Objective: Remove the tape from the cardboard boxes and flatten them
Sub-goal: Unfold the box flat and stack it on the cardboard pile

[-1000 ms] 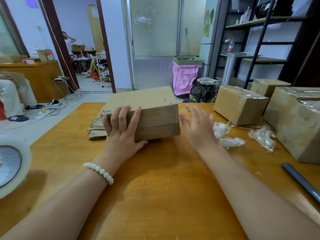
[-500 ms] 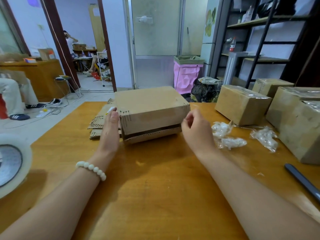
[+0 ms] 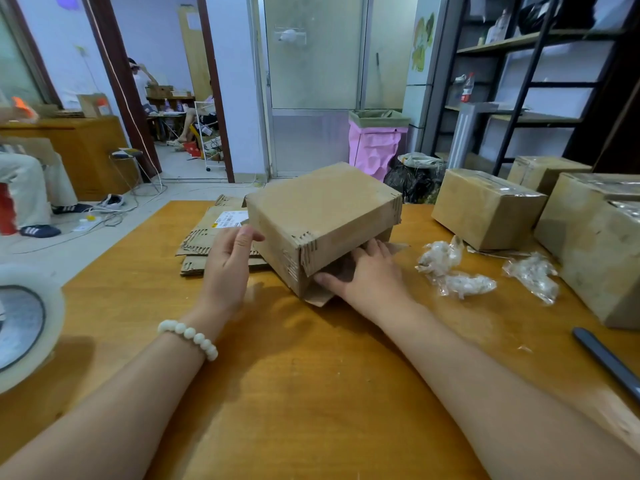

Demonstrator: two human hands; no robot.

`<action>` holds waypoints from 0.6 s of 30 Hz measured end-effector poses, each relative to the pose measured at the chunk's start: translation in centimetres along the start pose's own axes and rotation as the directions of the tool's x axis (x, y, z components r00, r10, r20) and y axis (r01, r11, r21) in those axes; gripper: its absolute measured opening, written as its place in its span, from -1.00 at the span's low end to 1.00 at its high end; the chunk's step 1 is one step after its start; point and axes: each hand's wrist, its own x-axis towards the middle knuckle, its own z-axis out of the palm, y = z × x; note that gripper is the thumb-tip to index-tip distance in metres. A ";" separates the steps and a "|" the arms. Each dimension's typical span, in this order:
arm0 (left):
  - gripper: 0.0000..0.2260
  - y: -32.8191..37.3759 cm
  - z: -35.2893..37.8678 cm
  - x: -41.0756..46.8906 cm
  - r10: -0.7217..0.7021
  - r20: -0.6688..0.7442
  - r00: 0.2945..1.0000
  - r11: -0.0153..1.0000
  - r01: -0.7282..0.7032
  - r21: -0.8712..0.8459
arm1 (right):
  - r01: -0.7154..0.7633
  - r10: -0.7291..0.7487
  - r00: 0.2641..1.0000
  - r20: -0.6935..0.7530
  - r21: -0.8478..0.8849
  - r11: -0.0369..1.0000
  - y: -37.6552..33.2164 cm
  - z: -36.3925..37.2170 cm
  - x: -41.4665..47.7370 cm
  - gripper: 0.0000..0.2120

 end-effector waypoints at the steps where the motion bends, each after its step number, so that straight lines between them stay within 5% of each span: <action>1: -0.75 0.1 -0.1 0.1 -0.017 -0.047 0.999 1.000 0.017 -0.004 | -0.001 0.002 0.999 0.046 -0.012 1.000 0.0 0.0 0.0 -0.20; 4: -0.85 0.3 -0.2 0.5 -0.090 -0.078 0.993 0.996 0.088 -0.028 | 0.027 -0.029 0.994 0.104 0.021 0.999 0.3 -0.1 0.1 -0.23; 10: -0.63 0.0 -0.3 0.6 -0.154 -0.026 0.988 0.988 0.153 -0.032 | 0.189 -0.199 0.979 0.053 0.146 0.971 1.4 -0.2 0.6 -0.37; 14: -0.65 0.1 -0.8 1.0 -0.202 -0.053 0.978 0.974 0.195 -0.118 | 0.287 -0.284 0.957 -0.049 0.252 0.924 2.6 0.4 1.3 -0.41; 18: -0.58 0.7 -0.9 0.5 -0.184 -0.074 0.980 0.981 0.179 -0.076 | 0.270 -0.281 0.957 -0.070 0.566 0.779 2.0 0.2 0.8 -0.55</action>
